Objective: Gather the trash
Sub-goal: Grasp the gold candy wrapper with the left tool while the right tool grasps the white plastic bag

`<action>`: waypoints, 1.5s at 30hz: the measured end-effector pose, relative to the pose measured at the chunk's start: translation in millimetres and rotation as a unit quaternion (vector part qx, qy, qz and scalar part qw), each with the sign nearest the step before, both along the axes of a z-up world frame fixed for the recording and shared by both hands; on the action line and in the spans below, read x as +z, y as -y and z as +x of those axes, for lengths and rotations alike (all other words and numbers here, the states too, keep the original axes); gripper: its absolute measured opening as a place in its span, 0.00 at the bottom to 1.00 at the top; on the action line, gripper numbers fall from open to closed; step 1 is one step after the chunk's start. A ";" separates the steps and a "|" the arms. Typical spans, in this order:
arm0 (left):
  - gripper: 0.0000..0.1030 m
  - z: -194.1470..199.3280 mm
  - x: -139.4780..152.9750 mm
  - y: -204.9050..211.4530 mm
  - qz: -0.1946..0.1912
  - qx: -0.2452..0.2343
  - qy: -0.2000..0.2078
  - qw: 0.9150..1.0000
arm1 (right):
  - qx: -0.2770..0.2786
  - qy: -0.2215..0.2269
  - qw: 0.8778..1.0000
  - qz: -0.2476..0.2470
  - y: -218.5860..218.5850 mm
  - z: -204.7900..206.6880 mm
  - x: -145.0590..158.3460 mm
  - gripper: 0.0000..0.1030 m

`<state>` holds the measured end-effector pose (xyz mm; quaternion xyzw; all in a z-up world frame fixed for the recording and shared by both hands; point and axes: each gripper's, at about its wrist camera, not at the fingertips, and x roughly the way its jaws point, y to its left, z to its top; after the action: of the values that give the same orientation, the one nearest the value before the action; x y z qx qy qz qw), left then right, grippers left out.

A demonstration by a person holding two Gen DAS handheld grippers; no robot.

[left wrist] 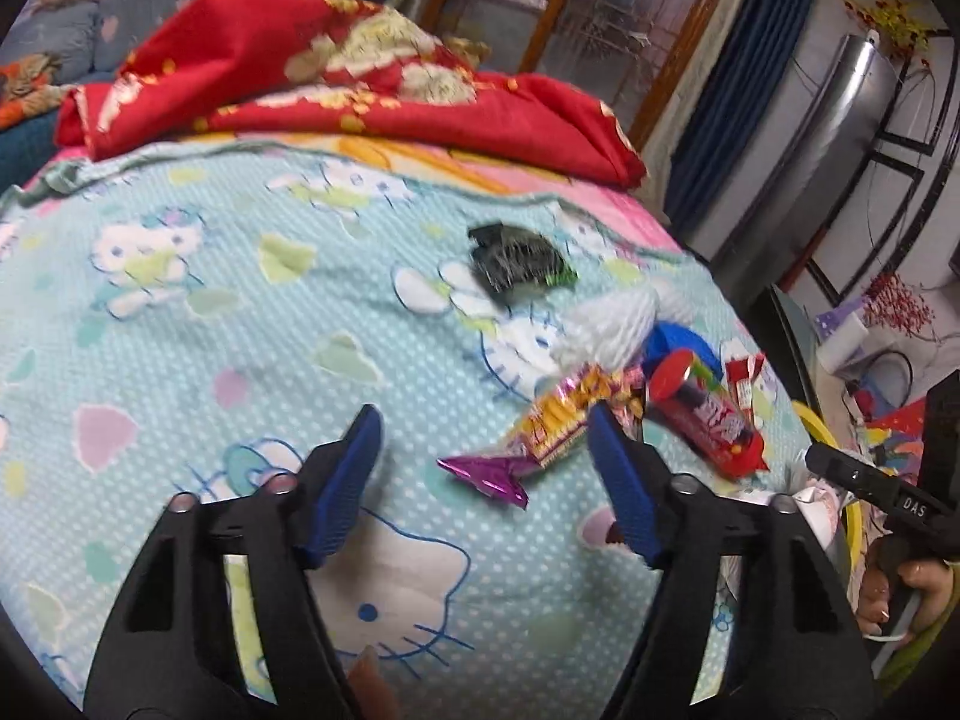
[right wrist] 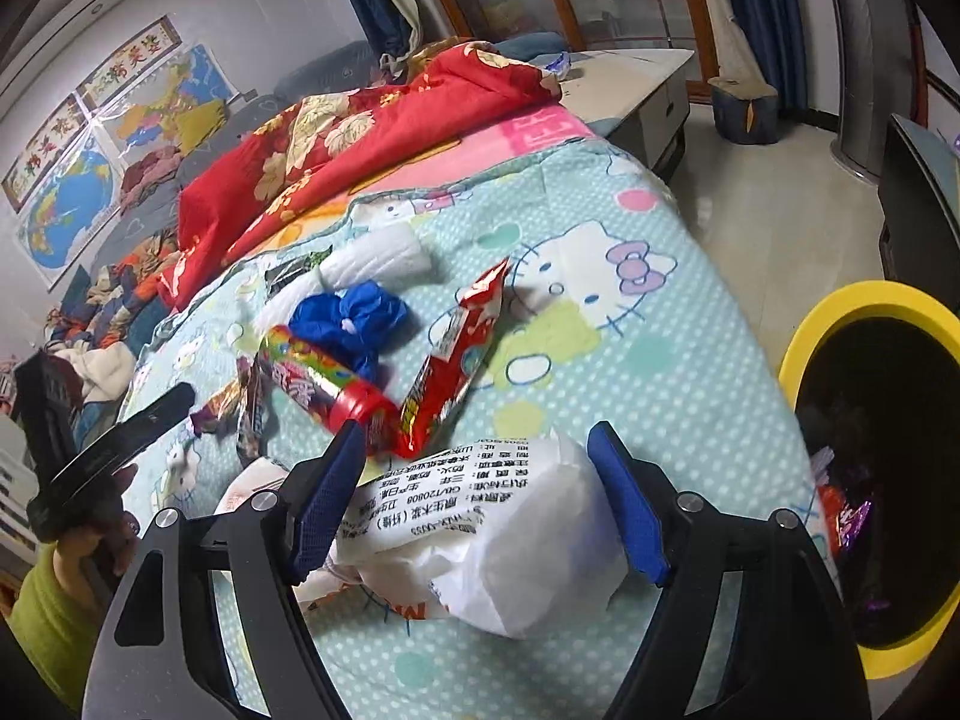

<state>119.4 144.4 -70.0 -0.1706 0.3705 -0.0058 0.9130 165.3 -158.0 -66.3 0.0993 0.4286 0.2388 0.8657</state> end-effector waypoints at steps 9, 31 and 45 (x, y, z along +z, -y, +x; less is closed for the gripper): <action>0.34 3.2 -11.2 18.3 0.009 -0.026 -0.021 0.999 | 0.000 -0.002 1.000 0.011 8.5 -11.8 -6.0 0.64; 0.25 -17.6 46.9 33.3 0.024 -0.034 0.055 0.998 | -0.009 0.063 0.998 0.010 22.3 -39.5 32.0 0.53; 0.25 -26.9 75.8 83.4 0.024 -0.090 0.095 0.991 | -0.062 0.118 0.991 -0.004 55.8 -38.5 62.3 0.53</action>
<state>92.5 61.1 5.9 -0.1138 0.2963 -0.0952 0.9435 126.8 -213.8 -4.0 0.0930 0.3175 0.1932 0.9237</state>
